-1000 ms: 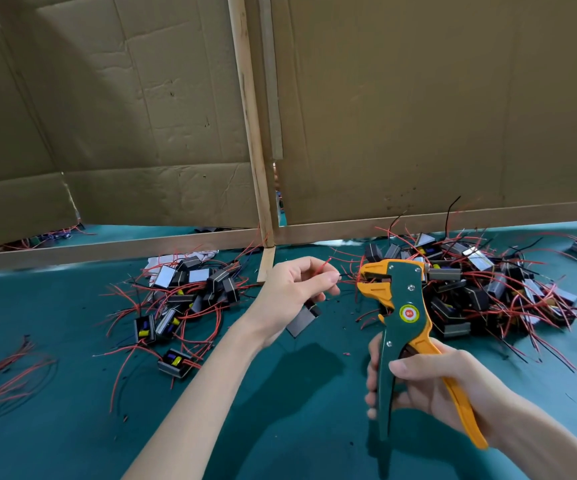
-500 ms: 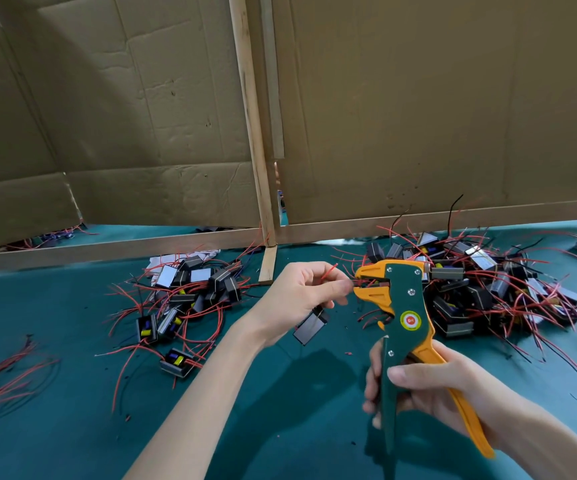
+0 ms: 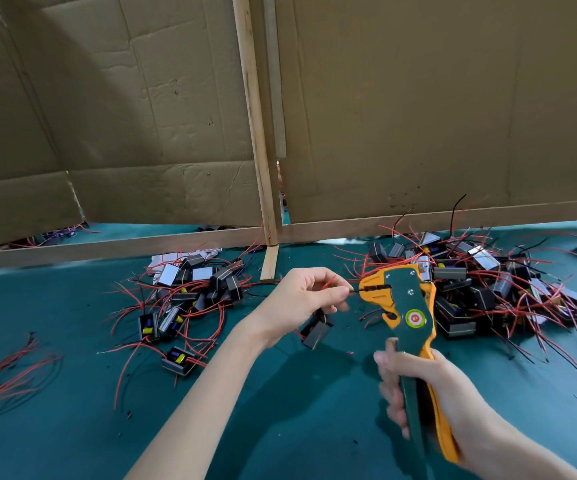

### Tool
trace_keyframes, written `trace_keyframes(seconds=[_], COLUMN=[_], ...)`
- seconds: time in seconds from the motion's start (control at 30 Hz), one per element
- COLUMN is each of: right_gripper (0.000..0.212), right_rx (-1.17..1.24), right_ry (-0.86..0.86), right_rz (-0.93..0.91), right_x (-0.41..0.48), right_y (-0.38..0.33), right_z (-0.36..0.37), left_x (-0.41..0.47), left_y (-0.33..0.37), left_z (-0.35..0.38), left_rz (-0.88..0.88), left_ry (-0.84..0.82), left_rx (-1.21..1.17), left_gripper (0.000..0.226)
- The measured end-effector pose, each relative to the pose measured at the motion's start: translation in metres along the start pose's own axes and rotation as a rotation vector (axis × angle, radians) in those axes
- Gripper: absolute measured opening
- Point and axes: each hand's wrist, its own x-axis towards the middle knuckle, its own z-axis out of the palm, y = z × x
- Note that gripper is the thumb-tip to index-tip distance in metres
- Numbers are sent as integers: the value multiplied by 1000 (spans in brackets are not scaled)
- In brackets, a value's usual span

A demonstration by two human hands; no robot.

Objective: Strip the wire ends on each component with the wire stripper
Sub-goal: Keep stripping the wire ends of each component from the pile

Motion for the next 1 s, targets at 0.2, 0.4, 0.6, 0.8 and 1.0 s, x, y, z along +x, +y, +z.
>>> trace_keyframes(seconds=[0.2,0.4,0.6,0.8,1.0], right_gripper=[23,32,22,29,25], right_rx=[208,247,261,291,309], right_ry=[-205,-191,-125,-130,-99], right_rz=[-11,42,125,128,153], right_x=[8,17,18,17,20], right_y=[-3,-1,-2,-6,-5], right_z=[-5,-13,-13,-16,-21], left_x=[4,18,69,90,52], left_y=[-10,9,61,72,50], left_z=[-5,-16,30,87,54], left_rz=[-1,144,436,258,165], left_ry=[140,510,430,-57,-51], left_rx=[395,555,455,444,427], left_gripper=[12,10,11,48,58])
